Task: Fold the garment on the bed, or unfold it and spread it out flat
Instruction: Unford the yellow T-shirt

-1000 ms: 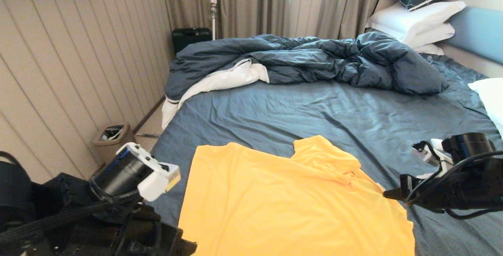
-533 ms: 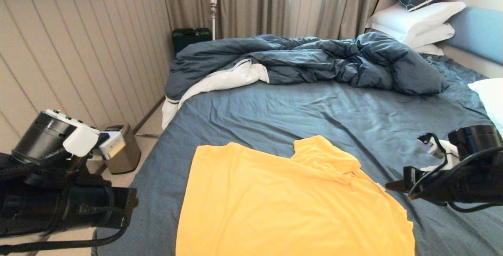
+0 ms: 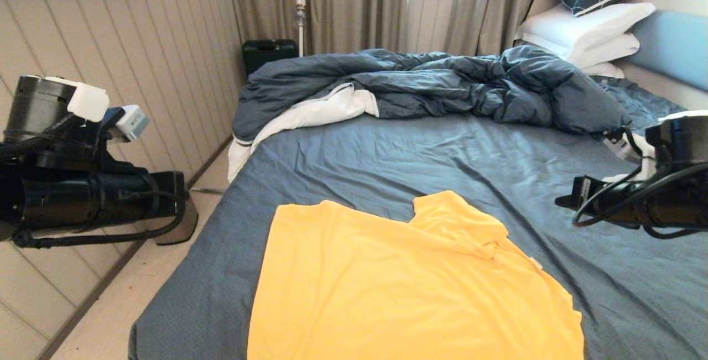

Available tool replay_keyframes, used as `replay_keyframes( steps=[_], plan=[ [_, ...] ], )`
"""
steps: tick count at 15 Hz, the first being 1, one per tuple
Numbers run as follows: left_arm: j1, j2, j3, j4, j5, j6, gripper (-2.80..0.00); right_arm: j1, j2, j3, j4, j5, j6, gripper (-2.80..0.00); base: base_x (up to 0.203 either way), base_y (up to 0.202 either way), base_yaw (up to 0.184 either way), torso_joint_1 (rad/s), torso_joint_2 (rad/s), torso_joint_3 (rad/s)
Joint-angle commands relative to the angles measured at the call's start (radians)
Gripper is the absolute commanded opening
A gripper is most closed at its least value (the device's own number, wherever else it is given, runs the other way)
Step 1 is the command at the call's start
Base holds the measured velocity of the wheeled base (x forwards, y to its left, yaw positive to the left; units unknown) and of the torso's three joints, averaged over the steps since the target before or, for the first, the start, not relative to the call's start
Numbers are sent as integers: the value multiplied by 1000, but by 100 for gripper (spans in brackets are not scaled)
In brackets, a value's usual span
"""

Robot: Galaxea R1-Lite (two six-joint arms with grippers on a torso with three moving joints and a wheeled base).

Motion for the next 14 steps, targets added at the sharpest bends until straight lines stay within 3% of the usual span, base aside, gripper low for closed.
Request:
replay_keyframes(
  steps=[1,5,9,10,11,14],
  plan=[
    [3,97,-72,-4,-5,-3,-280,26,54,-86,23,2,2,-280,0,0,0,0,0,0],
    [5,262,-154,-16,-45,-7,-280,83,190,-207,49,1,4,-280,0,0,0,0,0,0],
    [6,390,-182,-19,-80,2,-280,89,298,-321,121,-1,3,-280,0,0,0,0,0,0],
    [7,425,-201,-19,-85,4,-280,89,325,-343,132,-2,3,-23,0,0,0,0,0,0],
    [8,454,-222,-18,-87,4,0,89,350,-362,135,-1,4,0,0,0,0,0,0,0],
    [7,518,-270,-19,-116,2,0,102,414,-417,135,1,4,0,0,0,0,0,0,0]
  ],
)
